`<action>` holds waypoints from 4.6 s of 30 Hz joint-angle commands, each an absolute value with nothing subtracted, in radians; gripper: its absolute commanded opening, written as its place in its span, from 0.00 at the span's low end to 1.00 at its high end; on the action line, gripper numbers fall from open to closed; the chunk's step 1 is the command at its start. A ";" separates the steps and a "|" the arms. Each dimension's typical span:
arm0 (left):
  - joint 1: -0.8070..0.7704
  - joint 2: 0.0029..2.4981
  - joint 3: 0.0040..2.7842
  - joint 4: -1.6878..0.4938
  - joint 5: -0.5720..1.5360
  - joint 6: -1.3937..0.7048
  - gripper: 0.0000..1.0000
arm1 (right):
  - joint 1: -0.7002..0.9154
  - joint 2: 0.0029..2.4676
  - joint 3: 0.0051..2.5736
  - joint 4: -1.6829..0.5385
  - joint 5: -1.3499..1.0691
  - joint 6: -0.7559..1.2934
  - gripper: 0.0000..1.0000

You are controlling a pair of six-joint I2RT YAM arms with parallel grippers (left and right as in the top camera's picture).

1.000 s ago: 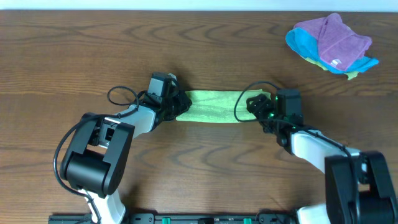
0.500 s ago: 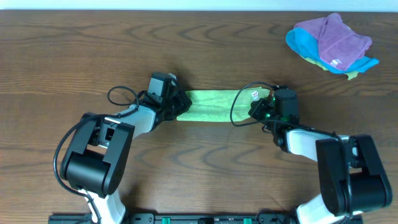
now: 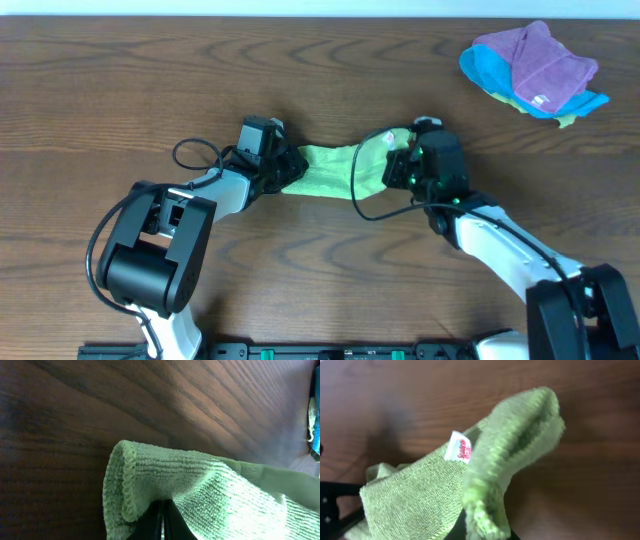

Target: Fold the cloth

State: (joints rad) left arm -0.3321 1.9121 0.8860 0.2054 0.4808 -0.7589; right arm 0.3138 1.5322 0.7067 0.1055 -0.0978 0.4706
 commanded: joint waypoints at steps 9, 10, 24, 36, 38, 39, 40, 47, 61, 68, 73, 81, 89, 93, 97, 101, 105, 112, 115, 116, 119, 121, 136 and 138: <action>-0.289 1.909 0.888 0.168 0.474 -0.756 0.06 | 0.360 1.502 0.857 -0.113 0.054 0.398 0.01; -0.279 1.896 0.888 0.168 0.468 -0.755 0.06 | 0.360 1.495 0.857 -0.118 0.057 0.394 0.01; -0.270 1.860 0.888 0.158 0.442 -0.767 0.06 | 0.397 1.394 0.859 -0.165 0.100 0.387 0.01; -0.270 1.816 0.906 0.162 0.464 -0.793 0.06 | 0.470 1.396 0.859 -0.146 0.150 0.316 0.01; -0.269 1.803 0.908 0.162 0.464 -0.793 0.06 | 0.487 1.410 0.859 -0.125 0.151 0.312 0.01; -0.269 1.798 0.908 0.161 0.464 -0.793 0.06 | 0.497 1.422 0.859 -0.112 0.150 0.312 0.01; -0.269 1.797 0.908 0.159 0.464 -0.793 0.06 | 0.508 1.434 0.859 -0.102 0.151 0.312 0.01; -0.268 1.797 0.908 0.110 0.469 -0.781 0.06 | 0.604 1.554 0.887 -0.094 0.200 0.305 0.01; -0.167 1.711 0.908 0.010 0.465 -0.697 0.06 | 0.690 1.710 0.997 -0.097 0.213 0.290 0.01; -0.134 1.665 0.908 -0.023 0.464 -0.664 0.06 | 0.742 1.781 1.001 -0.083 0.213 0.291 0.01; -0.130 1.645 0.908 -0.035 0.464 -0.649 0.06 | 0.769 1.808 1.002 -0.047 0.213 0.302 0.01; -0.097 1.621 0.908 -0.057 0.464 -0.631 0.06 | 0.789 1.819 1.002 -0.037 0.195 0.310 0.18; -0.057 1.615 0.908 -0.065 0.477 -0.631 0.06 | 0.822 1.819 1.002 -0.033 0.157 0.310 0.30; -0.048 1.614 0.908 -0.067 0.477 -0.631 0.06 | 0.839 1.819 1.002 -0.033 0.138 0.322 0.33; -0.039 1.614 0.908 -0.067 0.484 -0.631 0.06 | 0.849 1.818 1.002 -0.033 0.138 0.321 0.38; -0.030 1.614 0.908 -0.067 0.484 -0.631 0.06 | 0.850 1.797 1.002 -0.034 0.138 0.321 0.48; -0.011 1.613 0.908 -0.067 0.491 -0.631 0.06 | 0.850 1.753 1.002 -0.038 0.138 0.321 0.54; 0.026 1.613 0.908 -0.067 0.517 -0.632 0.06 | 0.850 1.682 1.002 -0.049 0.138 0.322 0.59; 0.039 1.613 0.908 -0.067 0.523 -0.632 0.06 | 0.850 1.657 1.002 -0.065 0.169 0.345 0.61; 0.042 1.613 0.909 -0.067 0.525 -0.632 0.06 | 0.849 1.650 1.002 -0.072 0.182 0.345 0.61; 0.046 1.613 0.913 -0.067 0.529 -0.632 0.06 | 0.848 1.645 1.002 -0.097 0.199 0.355 0.62; 0.046 1.613 0.915 -0.067 0.529 -0.632 0.06 | 0.846 1.646 1.002 -0.116 0.197 0.381 0.62; 0.047 1.607 0.919 -0.067 0.559 -0.635 0.06 | 0.830 1.794 1.002 -0.002 0.036 0.457 0.57; 0.047 1.602 0.920 -0.067 0.559 -0.635 0.06 | 0.831 1.794 1.002 -0.003 0.032 0.457 0.57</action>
